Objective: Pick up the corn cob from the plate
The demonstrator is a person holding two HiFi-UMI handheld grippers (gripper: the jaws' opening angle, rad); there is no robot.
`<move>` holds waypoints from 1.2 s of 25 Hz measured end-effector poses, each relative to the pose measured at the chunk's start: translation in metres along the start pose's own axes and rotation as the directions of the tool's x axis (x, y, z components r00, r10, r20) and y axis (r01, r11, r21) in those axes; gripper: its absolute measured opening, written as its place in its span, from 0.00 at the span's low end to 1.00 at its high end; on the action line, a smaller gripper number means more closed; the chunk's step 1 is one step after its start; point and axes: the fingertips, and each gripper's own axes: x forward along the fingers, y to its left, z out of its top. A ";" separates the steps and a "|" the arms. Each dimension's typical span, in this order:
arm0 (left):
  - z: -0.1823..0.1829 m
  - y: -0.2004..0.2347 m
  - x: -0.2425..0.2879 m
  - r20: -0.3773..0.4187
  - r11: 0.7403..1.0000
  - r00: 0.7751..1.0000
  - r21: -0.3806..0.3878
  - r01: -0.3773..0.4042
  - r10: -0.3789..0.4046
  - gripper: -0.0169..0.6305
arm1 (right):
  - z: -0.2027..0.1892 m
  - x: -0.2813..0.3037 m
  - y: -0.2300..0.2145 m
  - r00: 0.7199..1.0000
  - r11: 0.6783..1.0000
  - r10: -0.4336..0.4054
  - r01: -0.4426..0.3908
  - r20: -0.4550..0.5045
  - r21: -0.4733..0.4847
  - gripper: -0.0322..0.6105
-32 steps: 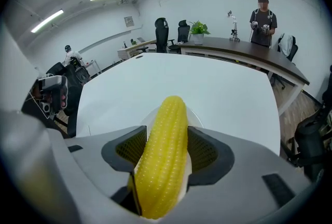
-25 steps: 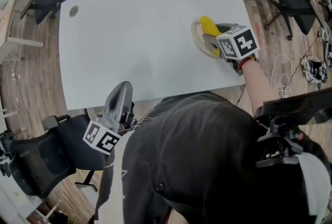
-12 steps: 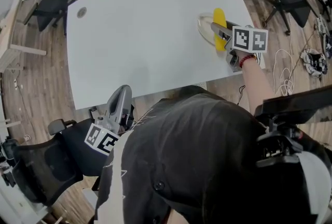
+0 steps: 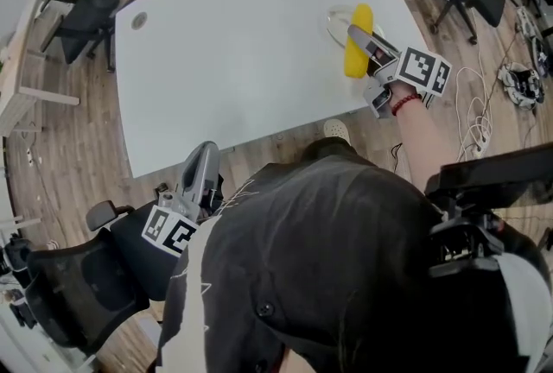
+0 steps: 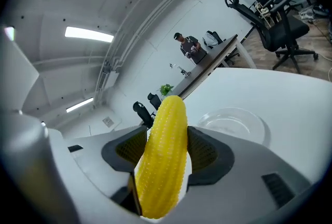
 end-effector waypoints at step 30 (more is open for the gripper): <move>-0.085 -0.128 0.007 -0.036 0.995 0.998 0.082 0.055 -0.052 0.05 | -0.028 -0.177 0.082 0.942 0.943 0.333 -0.332 -0.039 0.022 0.44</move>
